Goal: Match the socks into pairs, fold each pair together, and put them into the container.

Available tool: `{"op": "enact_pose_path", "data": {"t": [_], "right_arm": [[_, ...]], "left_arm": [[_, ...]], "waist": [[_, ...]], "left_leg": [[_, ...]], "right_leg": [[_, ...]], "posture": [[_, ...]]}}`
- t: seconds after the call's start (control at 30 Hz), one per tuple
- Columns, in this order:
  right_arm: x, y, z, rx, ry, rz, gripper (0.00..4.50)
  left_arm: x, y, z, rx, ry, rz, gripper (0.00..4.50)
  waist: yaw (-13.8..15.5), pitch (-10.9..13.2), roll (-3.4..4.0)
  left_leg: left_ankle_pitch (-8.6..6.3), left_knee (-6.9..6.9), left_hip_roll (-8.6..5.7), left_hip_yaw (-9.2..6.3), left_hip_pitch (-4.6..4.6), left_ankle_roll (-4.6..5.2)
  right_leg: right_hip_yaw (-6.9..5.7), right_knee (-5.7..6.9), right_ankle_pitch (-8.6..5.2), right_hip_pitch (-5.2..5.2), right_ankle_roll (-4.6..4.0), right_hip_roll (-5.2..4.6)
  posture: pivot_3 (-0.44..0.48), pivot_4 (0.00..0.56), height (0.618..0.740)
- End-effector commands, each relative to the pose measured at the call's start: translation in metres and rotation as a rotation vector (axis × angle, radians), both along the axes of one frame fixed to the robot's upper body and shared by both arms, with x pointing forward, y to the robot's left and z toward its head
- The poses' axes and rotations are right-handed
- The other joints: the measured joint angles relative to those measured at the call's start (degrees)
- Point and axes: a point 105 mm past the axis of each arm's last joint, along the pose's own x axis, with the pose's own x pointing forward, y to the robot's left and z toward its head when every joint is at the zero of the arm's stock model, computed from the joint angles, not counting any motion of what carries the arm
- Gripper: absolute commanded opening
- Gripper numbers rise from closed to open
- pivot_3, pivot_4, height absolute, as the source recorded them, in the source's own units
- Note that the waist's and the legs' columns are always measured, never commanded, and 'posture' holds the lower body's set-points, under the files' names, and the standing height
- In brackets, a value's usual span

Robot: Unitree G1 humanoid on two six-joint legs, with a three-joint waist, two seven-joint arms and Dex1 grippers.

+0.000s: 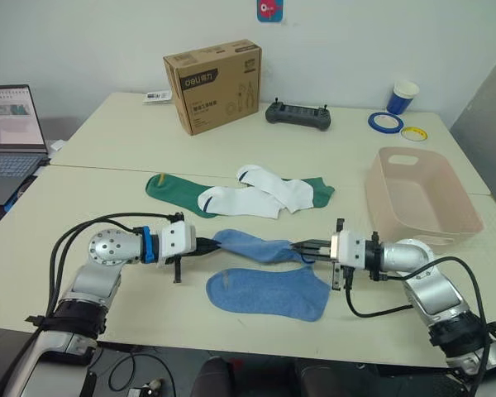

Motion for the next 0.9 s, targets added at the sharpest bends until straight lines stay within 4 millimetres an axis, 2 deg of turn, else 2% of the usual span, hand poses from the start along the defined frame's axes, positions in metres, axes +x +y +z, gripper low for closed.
{"op": "enact_pose_path", "data": {"t": [0.03, 0.13, 0.27, 0.37, 0.43, 0.5, 0.6, 0.67, 0.8, 0.9], "right_arm": [[-0.006, -0.004, 0.031, 0.062, 0.009, 0.016, 0.02], [-0.025, -0.008, 0.040, 0.042, 0.056, 0.072, 0.02], [-0.048, -0.013, 0.046, 0.033, 0.163, 0.105, 0.02], [-0.068, -0.014, 0.057, 0.102, 0.352, 0.111, 0.02], [-0.086, -0.016, 0.053, 0.105, 0.515, 0.123, 0.02], [-0.095, -0.020, 0.043, 0.085, 0.617, 0.110, 0.02], [-0.097, -0.019, 0.035, 0.092, 0.712, 0.088, 0.02], [-0.095, -0.018, 0.029, 0.096, 0.742, 0.071, 0.02], [-0.067, -0.023, 0.000, 0.127, 0.783, -0.063, 0.02], [-0.053, -0.028, -0.008, 0.140, 0.789, -0.118, 0.02]], "left_arm": [[-0.012, -0.003, 0.031, -0.019, -0.021, -0.041, 0.00], [-0.028, -0.007, 0.043, -0.034, 0.032, -0.055, 0.00], [-0.060, -0.016, 0.051, -0.041, 0.171, -0.115, 0.00], [-0.090, -0.022, 0.058, -0.059, 0.358, -0.160, 0.00], [-0.104, -0.024, 0.058, -0.068, 0.476, -0.168, 0.00], [-0.112, -0.025, 0.053, -0.055, 0.554, -0.172, 0.00], [-0.118, -0.025, 0.043, -0.025, 0.622, -0.166, 0.00], [-0.112, -0.027, 0.037, -0.046, 0.625, -0.137, 0.00], [-0.096, -0.021, 0.013, -0.033, 0.734, -0.070, 0.00], [-0.078, -0.016, 0.005, -0.007, 0.712, -0.026, 0.00]], "waist": [[0.0, 0.0, 0.00], [-0.1, 0.0, 0.01], [-0.1, 0.0, 0.01], [-0.1, 0.0, 0.01], [-0.1, 0.0, 0.01], [-0.1, 0.0, 0.00], [-0.1, 0.0, 0.00], [-0.1, 0.0, 0.00], [-0.1, 0.0, -0.11], [0.0, 0.0, -0.11]], "left_leg": [[0.00, -0.01, 0.00, 0.00, 0.01, 0.00], [0.00, -0.04, 0.02, -0.03, 0.00, 0.00], [-0.01, -0.11, 0.03, -0.07, 0.01, 0.01], [-0.01, -0.09, 0.05, -0.06, 0.00, 0.01], [-0.01, -0.07, 0.06, -0.07, 0.05, 0.01], [0.00, -0.06, 0.05, -0.08, 0.09, 0.01], [0.00, 0.00, 0.03, -0.03, 0.23, 0.00], [0.00, 0.03, 0.01, 0.04, 0.26, 0.00], [0.01, 0.07, -0.01, 0.08, 0.41, 0.00], [0.01, 0.05, -0.05, 0.12, 0.40, 0.00]], "right_leg": [[0.00, -0.01, 0.00, 0.00, 0.00, 0.00], [-0.01, 0.00, -0.01, -0.01, 0.00, -0.01], [-0.06, -0.06, -0.04, 0.01, -0.02, -0.01], [-0.05, -0.05, -0.06, 0.00, -0.03, -0.01], [-0.04, -0.05, -0.20, 0.05, 0.20, -0.03], [-0.05, -0.05, -0.22, 0.10, 0.24, -0.04], [0.01, -0.06, -0.24, 0.19, 0.15, -0.04], [0.08, -0.07, -0.26, 0.18, 0.01, -0.06], [0.09, -0.10, -0.23, 0.07, 0.00, -0.07], [0.12, -0.12, -0.25, 0.01, -0.04, -0.07]], "posture": [[0.000, 0.150, 0.740], [0.000, 0.150, 0.740], [0.000, 0.150, 0.740], [0.000, 0.150, 0.740], [0.000, 0.150, 0.740], [0.000, 0.150, 0.740], [0.000, 0.150, 0.740], [0.000, 0.150, 0.740], [0.000, 0.150, 0.740], [0.000, 0.150, 0.740]]}}
